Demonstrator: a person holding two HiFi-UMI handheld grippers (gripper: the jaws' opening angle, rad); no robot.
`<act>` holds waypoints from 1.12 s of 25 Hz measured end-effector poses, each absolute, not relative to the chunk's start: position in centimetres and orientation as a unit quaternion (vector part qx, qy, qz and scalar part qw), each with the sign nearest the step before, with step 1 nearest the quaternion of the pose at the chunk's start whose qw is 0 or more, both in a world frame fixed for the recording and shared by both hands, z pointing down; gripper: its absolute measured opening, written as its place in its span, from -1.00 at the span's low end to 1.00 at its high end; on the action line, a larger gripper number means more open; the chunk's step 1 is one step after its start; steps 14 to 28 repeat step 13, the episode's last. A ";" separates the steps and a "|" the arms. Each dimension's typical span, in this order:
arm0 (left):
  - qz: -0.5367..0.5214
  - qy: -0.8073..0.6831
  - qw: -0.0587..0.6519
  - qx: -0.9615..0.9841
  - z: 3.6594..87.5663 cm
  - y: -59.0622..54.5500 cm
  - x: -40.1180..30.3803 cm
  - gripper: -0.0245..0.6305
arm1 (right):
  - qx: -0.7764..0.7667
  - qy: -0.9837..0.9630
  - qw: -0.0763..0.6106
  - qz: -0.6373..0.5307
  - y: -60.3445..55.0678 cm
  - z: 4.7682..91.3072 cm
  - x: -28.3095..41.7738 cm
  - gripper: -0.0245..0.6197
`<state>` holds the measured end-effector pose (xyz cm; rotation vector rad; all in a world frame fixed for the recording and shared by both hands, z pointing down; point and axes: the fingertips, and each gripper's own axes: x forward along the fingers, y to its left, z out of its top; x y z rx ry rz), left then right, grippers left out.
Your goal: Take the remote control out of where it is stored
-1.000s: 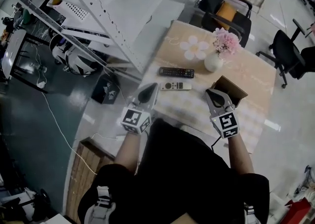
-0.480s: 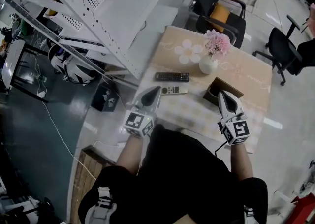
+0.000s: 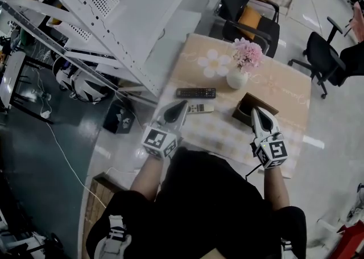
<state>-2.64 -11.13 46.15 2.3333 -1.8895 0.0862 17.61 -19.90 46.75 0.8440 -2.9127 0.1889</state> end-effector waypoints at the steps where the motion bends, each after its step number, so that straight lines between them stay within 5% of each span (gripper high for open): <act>1: 0.032 -0.623 0.068 0.779 46.1 -11.3 -2.4 -0.92 | 0.276 -0.958 0.052 0.062 -19.8 46.8 17.4 -0.91; 28: 0.034 -0.611 0.068 0.788 46.1 -11.7 -1.8 -0.92 | 0.261 -0.962 0.062 0.060 -19.9 47.2 16.4 -0.91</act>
